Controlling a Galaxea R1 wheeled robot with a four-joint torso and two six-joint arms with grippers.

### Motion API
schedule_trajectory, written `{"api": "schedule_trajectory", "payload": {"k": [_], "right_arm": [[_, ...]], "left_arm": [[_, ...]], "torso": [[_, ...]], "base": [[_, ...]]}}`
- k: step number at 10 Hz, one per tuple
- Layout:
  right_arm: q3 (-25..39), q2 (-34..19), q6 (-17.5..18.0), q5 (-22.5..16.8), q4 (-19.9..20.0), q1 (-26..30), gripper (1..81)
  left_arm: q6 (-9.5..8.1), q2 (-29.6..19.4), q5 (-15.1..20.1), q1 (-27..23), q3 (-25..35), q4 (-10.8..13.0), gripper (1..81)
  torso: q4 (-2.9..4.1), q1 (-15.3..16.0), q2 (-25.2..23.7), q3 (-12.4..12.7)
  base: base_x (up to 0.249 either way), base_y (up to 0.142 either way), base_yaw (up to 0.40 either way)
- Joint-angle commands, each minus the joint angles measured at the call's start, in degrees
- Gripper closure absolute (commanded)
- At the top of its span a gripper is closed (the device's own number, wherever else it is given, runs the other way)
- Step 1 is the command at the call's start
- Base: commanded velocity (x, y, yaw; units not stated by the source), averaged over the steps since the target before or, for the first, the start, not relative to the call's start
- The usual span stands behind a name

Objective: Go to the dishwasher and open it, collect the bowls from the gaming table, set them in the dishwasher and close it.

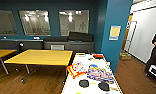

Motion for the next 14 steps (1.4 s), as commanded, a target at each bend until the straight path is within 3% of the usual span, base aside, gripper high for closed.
{"api": "schedule_trajectory", "payload": {"k": [1,6,8,9,12,14], "right_arm": [[0.20,-0.26,-0.14,-2.74,-0.54,2.54,1.0],[0.82,-1.49,0.04,-1.94,0.08,2.01,1.0],[4.73,-4.63,0.56,0.93,0.17,1.14,1.0],[8.93,-7.86,0.74,3.48,0.17,0.60,1.0],[25.51,-19.77,1.53,5.88,0.35,-0.01,1.0],[39.23,-29.81,5.92,7.37,-0.17,-0.01,1.0]], "left_arm": [[0.18,-0.27,2.49,-1.65,0.13,-0.02,1.0],[-0.17,-0.71,2.58,-1.65,0.22,0.07,1.0],[-0.35,-2.11,2.32,-1.65,1.44,0.07,1.0],[-0.44,-3.59,2.32,-1.65,3.53,0.07,1.0],[-0.53,-9.68,2.23,-1.91,12.97,-0.02,1.0],[-0.53,-11.35,2.23,-1.92,16.48,-0.02,1.0]], "torso": [[0.00,0.00,0.00,0.00],[0.00,0.00,0.00,0.00],[0.00,0.00,0.00,0.00],[0.00,0.00,0.00,0.00],[0.00,-0.02,0.00,0.00],[0.00,0.00,0.00,0.00]], "base": [[0.000,0.000,-0.082],[0.000,0.000,0.000],[0.000,0.000,0.000],[0.000,0.000,0.000],[0.000,0.000,0.000],[0.000,0.000,0.000]]}}
